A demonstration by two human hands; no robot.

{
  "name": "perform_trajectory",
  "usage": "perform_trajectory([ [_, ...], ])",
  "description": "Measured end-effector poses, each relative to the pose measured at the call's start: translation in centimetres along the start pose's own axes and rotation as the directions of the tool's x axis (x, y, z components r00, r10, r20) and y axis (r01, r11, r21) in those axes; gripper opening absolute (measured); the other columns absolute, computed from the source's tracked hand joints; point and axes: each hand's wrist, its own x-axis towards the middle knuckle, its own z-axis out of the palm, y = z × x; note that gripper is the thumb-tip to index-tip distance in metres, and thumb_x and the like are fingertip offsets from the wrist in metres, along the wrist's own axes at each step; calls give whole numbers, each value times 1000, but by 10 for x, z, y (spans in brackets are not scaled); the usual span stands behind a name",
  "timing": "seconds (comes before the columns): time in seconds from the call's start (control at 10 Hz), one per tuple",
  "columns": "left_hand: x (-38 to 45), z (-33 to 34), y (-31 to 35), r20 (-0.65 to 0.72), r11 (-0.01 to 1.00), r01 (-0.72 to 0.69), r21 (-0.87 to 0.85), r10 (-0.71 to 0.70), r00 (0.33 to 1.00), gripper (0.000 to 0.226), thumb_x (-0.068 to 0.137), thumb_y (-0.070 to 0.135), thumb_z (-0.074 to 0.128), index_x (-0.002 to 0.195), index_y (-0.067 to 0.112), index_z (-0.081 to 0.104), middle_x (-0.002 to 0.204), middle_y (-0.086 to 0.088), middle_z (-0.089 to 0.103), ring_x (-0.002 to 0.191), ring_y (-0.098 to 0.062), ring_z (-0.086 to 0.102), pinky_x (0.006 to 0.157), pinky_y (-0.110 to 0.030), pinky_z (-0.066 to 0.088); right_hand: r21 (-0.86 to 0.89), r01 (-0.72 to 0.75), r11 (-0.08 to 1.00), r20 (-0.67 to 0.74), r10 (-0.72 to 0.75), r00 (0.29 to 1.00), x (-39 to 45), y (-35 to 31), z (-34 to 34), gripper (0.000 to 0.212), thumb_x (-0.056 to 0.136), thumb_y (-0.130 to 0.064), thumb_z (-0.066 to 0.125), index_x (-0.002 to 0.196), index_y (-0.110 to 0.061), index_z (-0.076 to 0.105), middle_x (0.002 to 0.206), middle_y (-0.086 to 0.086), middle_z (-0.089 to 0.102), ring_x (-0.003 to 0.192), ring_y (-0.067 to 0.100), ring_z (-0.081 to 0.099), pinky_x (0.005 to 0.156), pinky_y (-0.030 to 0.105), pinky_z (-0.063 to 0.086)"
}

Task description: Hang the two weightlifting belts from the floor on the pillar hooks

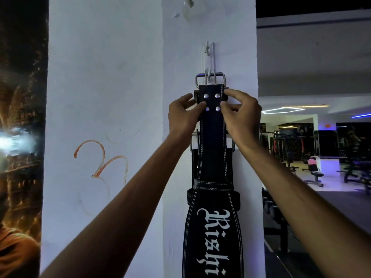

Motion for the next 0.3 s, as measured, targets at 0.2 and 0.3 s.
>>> perform_trajectory([
  [0.2, -26, -18, -2, 105, 999, -1, 36, -3, 994, 56, 89, 3, 70, 142, 3, 52, 115, -14, 72, 91, -20, 73, 80, -29, 60, -61, 30, 998, 52, -27, 998, -22, -9, -9, 40, 88, -7, 58, 127, -13, 63, 127, 3, 65, 101, 13, 69, 73, -4, 42],
  [0.3, -42, -29, -5, 153, 989, -2, 145, -20, 988, 51, 88, 3, 70, 138, 6, 56, 110, -12, 75, 87, -20, 73, 81, -34, 62, -115, -4, 993, 39, 8, 999, -39, -15, -15, 39, 87, -9, 57, 125, -15, 64, 126, 2, 66, 102, 13, 68, 73, -4, 40],
])
